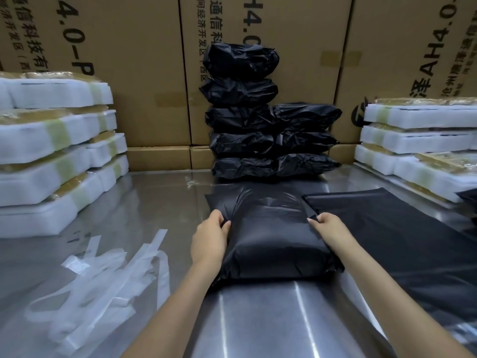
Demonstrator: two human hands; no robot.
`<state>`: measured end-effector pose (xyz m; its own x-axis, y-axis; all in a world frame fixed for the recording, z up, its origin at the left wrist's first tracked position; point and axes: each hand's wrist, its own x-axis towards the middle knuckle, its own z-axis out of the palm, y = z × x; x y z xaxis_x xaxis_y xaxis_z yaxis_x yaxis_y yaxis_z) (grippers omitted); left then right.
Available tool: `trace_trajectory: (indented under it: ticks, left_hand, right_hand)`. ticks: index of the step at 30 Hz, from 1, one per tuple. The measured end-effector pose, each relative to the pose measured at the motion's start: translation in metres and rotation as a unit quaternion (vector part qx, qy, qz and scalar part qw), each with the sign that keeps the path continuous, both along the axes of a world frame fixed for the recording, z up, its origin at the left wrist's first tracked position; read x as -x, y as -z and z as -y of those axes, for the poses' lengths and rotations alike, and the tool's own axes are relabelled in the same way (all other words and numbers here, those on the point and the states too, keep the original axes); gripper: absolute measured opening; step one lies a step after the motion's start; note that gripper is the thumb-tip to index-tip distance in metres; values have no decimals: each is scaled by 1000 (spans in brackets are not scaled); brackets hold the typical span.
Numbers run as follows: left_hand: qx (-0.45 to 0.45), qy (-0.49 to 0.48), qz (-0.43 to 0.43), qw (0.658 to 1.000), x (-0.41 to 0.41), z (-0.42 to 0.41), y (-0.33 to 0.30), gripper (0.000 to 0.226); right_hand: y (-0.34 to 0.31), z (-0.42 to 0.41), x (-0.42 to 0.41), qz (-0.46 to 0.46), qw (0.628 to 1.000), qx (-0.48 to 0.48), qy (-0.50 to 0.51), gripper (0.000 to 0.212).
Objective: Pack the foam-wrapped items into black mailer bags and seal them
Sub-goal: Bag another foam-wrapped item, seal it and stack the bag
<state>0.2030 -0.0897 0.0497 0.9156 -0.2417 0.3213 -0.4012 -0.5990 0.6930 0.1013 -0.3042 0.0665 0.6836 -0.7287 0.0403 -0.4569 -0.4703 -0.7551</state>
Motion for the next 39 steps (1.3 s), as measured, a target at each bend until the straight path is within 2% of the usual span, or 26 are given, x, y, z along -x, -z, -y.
trace_trajectory:
  ticks: [4, 8, 15, 22, 27, 32, 35, 37, 39]
  left_hand:
    - [-90, 19, 67, 994, 3, 3, -4, 20]
    - [-172, 31, 86, 981, 3, 4, -7, 13]
    - [-225, 38, 96, 969, 10, 2, -6, 7]
    - [-343, 28, 178, 922, 11, -2, -10, 33]
    - [-383, 41, 159, 909, 14, -9, -4, 42]
    - [-426, 39, 154, 891, 31, -18, 0, 35]
    - [-466, 64, 143, 871, 43, -29, -8, 49]
    - [-514, 103, 118, 843, 54, -37, -12, 63]
    - [-562, 161, 94, 806, 58, -44, -22, 55]
  right_hand:
    - [-6, -1, 1, -32, 999, 27, -28, 42]
    - [-11, -1, 3, -61, 996, 31, -61, 39]
    - [-10, -3, 7, -90, 992, 17, -88, 39]
    - [-9, -8, 14, -93, 991, 16, -98, 35]
    - [-4, -12, 22, -88, 991, 12, -100, 31]
    - [-6, -17, 28, -73, 990, -76, -98, 35]
    - [-9, -21, 37, -112, 987, -49, -103, 29]
    - [-12, -23, 43, -193, 974, 3, -116, 18]
    - [-20, -23, 47, -299, 943, 40, -137, 15]
